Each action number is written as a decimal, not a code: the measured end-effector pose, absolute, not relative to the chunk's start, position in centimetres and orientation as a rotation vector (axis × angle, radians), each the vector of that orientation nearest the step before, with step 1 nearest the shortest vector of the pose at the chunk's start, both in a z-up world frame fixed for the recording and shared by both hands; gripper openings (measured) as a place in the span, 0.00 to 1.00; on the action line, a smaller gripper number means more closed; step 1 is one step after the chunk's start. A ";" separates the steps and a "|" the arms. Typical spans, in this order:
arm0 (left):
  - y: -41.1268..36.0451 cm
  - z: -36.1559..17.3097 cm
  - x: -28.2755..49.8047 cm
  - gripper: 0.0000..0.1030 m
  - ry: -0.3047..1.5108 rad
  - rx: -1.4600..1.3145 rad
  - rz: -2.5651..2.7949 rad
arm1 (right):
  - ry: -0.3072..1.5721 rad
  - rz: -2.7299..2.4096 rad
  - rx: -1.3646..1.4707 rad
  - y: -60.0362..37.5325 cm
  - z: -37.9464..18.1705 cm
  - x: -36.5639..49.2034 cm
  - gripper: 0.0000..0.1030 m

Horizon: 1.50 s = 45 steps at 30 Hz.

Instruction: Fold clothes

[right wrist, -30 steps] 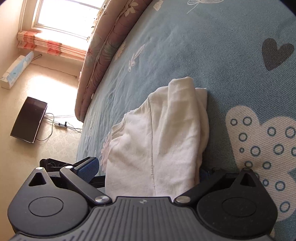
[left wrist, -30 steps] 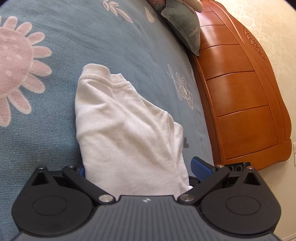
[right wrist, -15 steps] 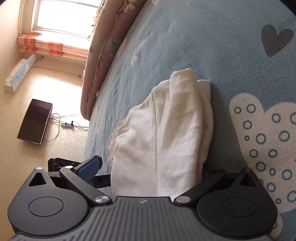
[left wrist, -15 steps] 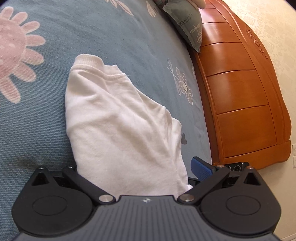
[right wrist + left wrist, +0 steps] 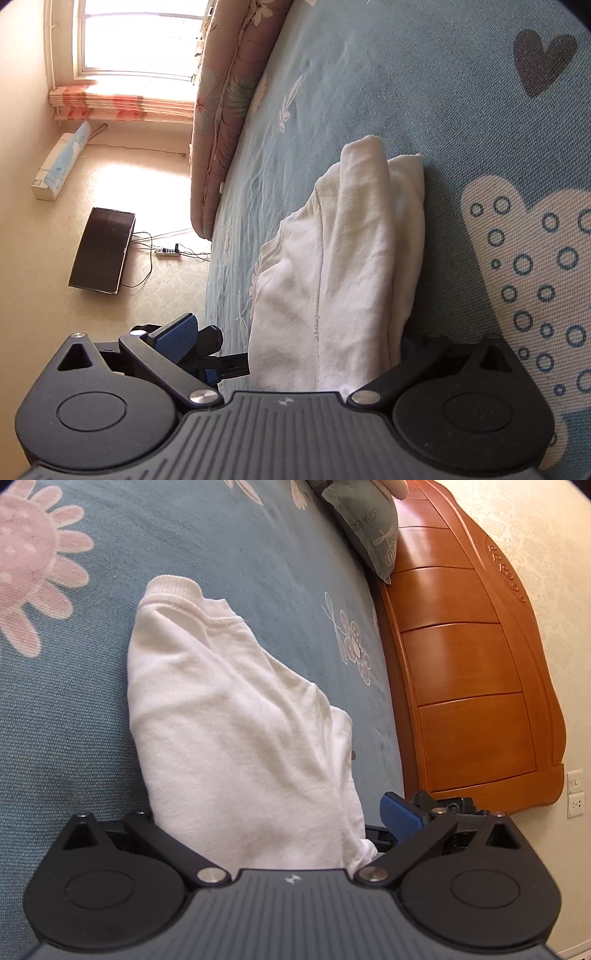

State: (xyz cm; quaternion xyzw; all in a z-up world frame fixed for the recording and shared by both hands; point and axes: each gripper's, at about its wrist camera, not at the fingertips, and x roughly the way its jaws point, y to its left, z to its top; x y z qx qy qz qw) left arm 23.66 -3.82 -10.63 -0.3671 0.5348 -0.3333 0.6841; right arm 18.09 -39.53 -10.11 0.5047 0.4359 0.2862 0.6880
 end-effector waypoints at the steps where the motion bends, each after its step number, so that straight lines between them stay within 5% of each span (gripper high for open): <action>1: -3.8 -10.4 23.6 0.98 1.193 -0.820 -0.751 | 0.972 0.642 1.130 -39.5 -9.9 18.0 1.00; 21: -9.8 -4.9 23.7 0.98 1.119 -0.712 -0.891 | 0.857 0.616 1.007 -43.7 -3.9 16.4 1.00; 45: -36.8 -3.5 27.4 0.98 1.082 -0.531 -1.220 | 0.607 0.217 1.026 -68.3 0.4 14.5 1.00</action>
